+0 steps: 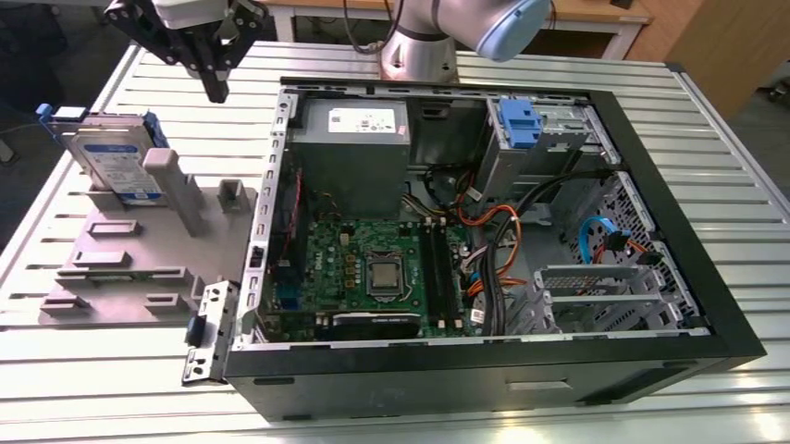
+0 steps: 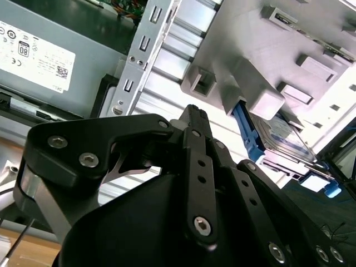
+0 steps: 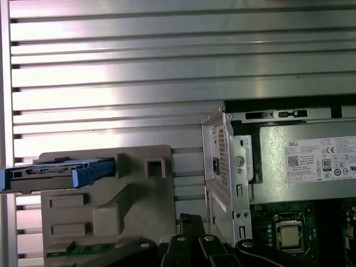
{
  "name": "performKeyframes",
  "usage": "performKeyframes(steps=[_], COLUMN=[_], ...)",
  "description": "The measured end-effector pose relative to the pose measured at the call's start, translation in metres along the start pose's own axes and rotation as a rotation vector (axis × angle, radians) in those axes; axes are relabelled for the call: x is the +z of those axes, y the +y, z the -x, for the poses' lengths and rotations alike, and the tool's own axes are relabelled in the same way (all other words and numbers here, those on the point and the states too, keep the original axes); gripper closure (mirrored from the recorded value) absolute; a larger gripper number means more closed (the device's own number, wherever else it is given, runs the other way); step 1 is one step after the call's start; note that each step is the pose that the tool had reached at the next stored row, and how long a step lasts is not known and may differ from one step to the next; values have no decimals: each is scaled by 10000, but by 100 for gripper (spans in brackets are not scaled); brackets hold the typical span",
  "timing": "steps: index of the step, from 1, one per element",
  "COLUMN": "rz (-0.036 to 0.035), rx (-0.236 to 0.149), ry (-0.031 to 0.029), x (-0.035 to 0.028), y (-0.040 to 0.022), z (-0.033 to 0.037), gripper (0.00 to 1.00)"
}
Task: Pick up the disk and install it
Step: 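Reach for the disk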
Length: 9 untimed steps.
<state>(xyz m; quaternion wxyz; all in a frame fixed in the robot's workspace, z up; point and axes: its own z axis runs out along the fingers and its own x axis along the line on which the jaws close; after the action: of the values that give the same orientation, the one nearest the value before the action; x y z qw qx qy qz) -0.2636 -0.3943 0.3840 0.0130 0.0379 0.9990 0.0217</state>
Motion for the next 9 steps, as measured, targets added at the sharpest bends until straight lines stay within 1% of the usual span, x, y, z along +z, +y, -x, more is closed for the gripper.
performKeyframes(steps=[6,9], rz=[0,1], rx=[0,0], ry=[0,-1], x=[26,36], y=[48,56], z=[-148,-207], gripper=[89,89])
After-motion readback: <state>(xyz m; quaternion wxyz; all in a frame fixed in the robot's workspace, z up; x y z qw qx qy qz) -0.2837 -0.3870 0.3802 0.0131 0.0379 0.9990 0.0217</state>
